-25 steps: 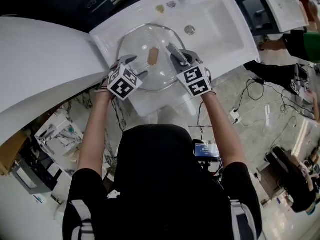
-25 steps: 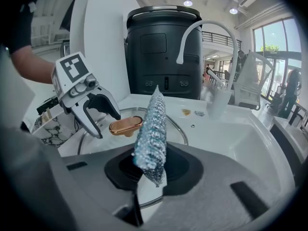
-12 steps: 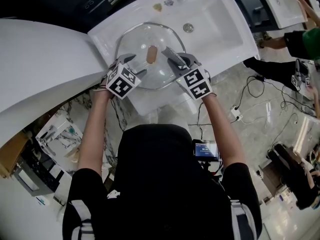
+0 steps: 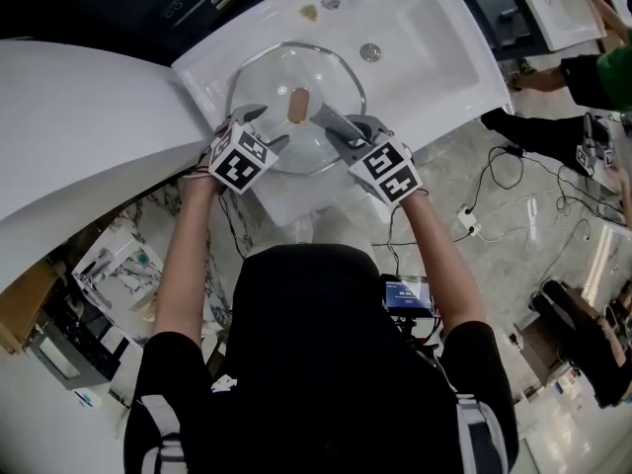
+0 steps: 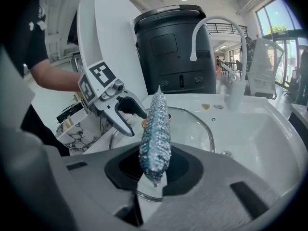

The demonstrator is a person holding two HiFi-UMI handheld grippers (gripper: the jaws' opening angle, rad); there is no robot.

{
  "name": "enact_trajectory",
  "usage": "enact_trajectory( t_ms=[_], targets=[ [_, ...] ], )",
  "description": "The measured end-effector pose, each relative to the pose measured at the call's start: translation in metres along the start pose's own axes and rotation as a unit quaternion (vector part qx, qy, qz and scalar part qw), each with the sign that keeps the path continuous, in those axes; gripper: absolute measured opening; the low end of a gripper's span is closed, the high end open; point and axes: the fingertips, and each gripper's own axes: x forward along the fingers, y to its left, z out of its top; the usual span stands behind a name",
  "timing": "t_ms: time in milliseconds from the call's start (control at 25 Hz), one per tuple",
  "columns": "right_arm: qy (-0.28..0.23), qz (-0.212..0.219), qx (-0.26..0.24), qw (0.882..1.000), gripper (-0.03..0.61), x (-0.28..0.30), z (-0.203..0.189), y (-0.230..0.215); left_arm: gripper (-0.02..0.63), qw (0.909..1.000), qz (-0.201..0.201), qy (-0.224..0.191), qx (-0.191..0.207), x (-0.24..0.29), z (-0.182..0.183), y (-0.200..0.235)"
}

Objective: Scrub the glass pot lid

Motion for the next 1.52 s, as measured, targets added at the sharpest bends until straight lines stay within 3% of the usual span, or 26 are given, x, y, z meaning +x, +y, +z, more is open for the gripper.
enact_trajectory(
  t_ms=[440, 640, 1520],
  targets=[
    [0.026, 0.092, -0.009, 0.995, 0.064, -0.001, -0.011, 0.040, 0.275, 1.0000, 0.002, -0.001, 0.000, 0.000, 0.000, -0.001],
    [0.031, 0.111, -0.005, 0.993, 0.064, 0.000, -0.017, 0.042, 0.275, 1.0000, 0.001, -0.002, -0.001, 0.000, -0.001, -0.001],
    [0.000, 0.060, 0.047, 0.997, 0.067, 0.007, -0.003, -0.013, 0.275, 0.9999, 0.002, -0.010, 0.000, -0.002, -0.001, -0.001]
  ],
)
